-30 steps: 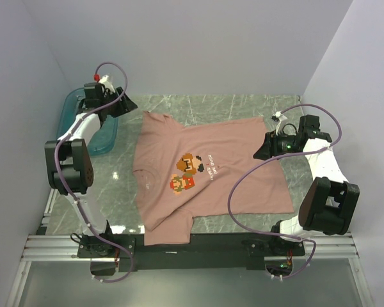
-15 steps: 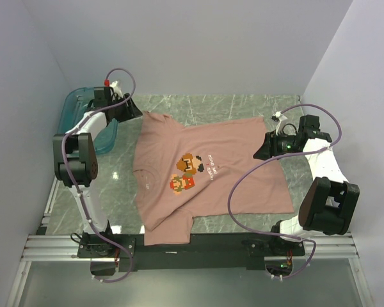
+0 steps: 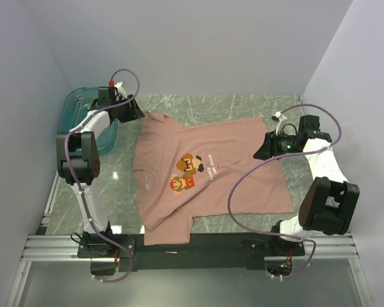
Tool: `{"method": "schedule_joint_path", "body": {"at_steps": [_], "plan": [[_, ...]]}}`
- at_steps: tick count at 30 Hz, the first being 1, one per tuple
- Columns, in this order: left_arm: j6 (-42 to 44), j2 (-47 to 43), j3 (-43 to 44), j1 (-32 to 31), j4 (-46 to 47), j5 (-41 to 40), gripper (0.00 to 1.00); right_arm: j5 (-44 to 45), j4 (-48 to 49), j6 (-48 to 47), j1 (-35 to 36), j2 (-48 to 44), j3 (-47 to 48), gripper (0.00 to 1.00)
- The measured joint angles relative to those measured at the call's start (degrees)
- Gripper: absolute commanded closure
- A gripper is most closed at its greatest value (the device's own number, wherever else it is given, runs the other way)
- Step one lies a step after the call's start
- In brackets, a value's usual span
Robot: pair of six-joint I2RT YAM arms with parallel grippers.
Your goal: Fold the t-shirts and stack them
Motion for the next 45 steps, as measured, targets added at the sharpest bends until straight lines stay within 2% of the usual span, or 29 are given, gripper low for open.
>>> {"method": "schedule_joint_path", "body": {"at_steps": [21,45], "plan": [[3.0,1.7,2.2,-2.8,-3.2,-3.7,0.44,0.0,-0.2,-0.2,0.0,0.1,0.0,0.44],[4.0,2.7,4.5,-2.8,-5.1,-4.7,0.45,0.0,-0.6,-0.5,0.0,0.1,0.0,0.44]]}}
